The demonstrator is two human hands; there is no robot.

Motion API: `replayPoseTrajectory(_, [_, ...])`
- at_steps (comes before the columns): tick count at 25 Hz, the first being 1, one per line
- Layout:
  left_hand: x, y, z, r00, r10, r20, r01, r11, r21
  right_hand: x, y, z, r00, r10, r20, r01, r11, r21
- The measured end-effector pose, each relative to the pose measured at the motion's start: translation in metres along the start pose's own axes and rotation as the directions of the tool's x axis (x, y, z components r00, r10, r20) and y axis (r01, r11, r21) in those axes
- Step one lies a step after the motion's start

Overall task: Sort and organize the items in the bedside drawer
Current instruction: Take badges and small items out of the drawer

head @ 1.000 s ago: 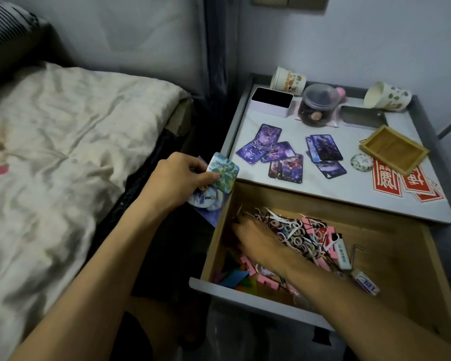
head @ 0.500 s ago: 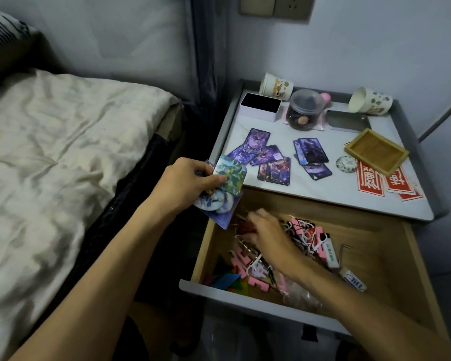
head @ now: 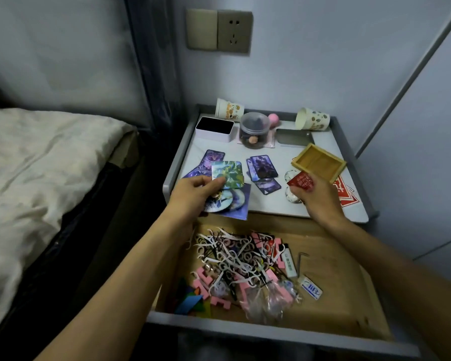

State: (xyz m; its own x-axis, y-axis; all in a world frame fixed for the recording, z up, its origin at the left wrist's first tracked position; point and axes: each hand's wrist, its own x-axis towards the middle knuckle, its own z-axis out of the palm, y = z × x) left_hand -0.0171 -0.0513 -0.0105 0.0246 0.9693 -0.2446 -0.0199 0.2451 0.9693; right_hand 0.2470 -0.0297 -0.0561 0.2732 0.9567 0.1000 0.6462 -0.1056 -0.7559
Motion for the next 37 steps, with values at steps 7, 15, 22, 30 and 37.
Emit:
replayPoseTrajectory(7, [0.02,-0.003,0.022,1.0,0.003,-0.012,-0.002,0.999,0.049,0.025,0.004,-0.001,0.997,-0.056,-0.049,0.049,0.991,-0.125])
replayPoseTrajectory(15, [0.068,0.013,0.028,1.0,0.005,-0.006,-0.004,0.989,0.148,0.094,-0.031,0.028,0.945,0.311,0.096,-0.326,0.903,0.279])
replayPoseTrajectory(22, [0.101,0.002,0.044,0.996,-0.014,0.087,0.004,0.994,0.109,0.068,-0.035,0.033,0.992,0.069,0.106,-0.107,0.903,0.416])
replayPoseTrajectory(30, [0.118,0.013,0.088,0.971,-0.019,0.237,-0.005,0.995,0.099,0.073,-0.034,0.02,0.943,0.173,0.285,-0.328,0.629,0.705])
replayPoseTrajectory(37, [0.173,0.026,0.166,0.989,-0.026,0.144,0.032,0.999,-0.04,0.128,0.023,-0.04,0.864,0.503,-0.01,-0.348,0.612,0.71])
